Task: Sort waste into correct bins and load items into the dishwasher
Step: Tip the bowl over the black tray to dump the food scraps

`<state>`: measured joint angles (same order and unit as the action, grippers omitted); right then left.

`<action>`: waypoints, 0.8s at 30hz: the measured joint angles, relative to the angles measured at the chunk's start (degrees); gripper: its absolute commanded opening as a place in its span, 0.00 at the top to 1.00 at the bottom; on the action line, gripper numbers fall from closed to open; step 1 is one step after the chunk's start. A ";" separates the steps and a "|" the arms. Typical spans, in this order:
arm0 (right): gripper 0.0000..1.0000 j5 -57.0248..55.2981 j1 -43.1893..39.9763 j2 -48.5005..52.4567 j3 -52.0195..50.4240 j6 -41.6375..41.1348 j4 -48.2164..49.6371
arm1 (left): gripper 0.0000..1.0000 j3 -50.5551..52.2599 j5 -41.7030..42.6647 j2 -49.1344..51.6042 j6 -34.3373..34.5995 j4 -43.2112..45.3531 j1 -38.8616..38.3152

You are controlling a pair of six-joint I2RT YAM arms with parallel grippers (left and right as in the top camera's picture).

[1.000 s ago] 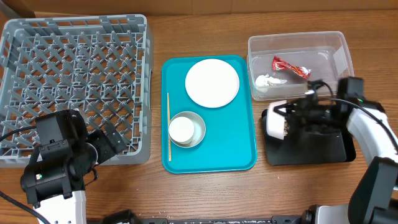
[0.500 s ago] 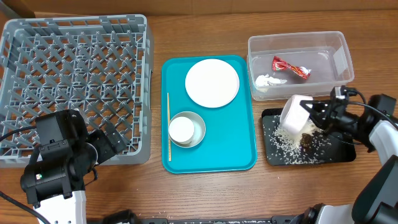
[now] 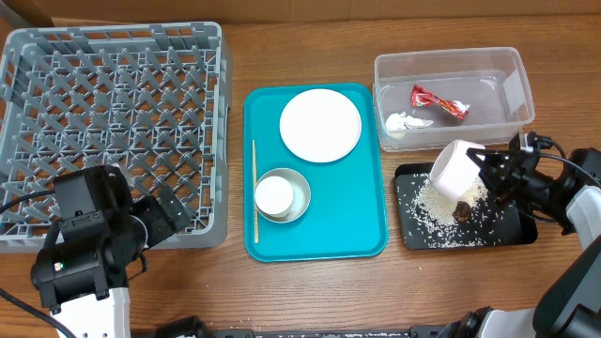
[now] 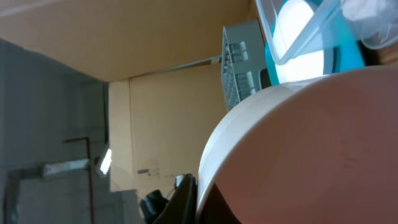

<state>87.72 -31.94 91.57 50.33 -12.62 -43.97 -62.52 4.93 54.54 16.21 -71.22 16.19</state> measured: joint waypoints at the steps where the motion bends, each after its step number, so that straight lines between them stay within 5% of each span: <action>1: 0.96 0.02 0.00 0.00 0.02 -1.11 -0.09 | 0.00 0.00 0.00 0.00 0.00 0.02 0.00; 14: 0.96 0.24 -0.31 0.00 0.00 -7.82 -0.15 | 0.00 0.00 0.00 0.00 0.00 0.00 0.00; 24: 0.96 -3.04 7.58 -0.22 0.13 5.35 -3.72 | 0.00 0.00 0.00 0.00 0.00 0.00 0.00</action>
<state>84.68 -24.36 91.35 50.46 -7.27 -47.68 -62.52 4.93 54.54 16.21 -71.22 16.19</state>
